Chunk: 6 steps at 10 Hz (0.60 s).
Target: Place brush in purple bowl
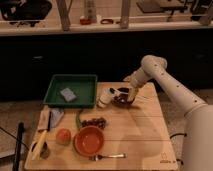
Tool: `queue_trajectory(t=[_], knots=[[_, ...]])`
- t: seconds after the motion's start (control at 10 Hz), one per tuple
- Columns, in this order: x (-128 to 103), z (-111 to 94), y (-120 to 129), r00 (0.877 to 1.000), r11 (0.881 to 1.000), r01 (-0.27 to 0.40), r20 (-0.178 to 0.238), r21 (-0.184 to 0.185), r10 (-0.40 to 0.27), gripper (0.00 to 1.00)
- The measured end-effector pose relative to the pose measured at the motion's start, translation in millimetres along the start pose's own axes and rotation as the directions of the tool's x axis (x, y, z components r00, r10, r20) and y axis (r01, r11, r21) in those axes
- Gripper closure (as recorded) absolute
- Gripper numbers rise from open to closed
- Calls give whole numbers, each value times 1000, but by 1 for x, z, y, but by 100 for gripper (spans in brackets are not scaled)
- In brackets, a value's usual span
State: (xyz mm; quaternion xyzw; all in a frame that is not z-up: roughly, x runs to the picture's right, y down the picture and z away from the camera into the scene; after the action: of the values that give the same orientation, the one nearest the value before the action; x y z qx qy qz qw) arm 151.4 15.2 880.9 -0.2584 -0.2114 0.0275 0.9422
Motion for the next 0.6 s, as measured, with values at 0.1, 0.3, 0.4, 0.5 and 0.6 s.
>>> queue_trajectory(t=[0.1,0.3,0.4,0.5,0.6], knots=[[-2,1,-1,1000,1000,4,1,-1,-4,20],[-1,-1,-1,1000,1000,6,1,-1,-6,20],[-1,-2,0,1000,1000,8,1,-2,-8,20],[-2,-3,0,1000,1000,14,0,-3,-14,20],[-2,-4,0,1000,1000,16,1,-2,-16,20]])
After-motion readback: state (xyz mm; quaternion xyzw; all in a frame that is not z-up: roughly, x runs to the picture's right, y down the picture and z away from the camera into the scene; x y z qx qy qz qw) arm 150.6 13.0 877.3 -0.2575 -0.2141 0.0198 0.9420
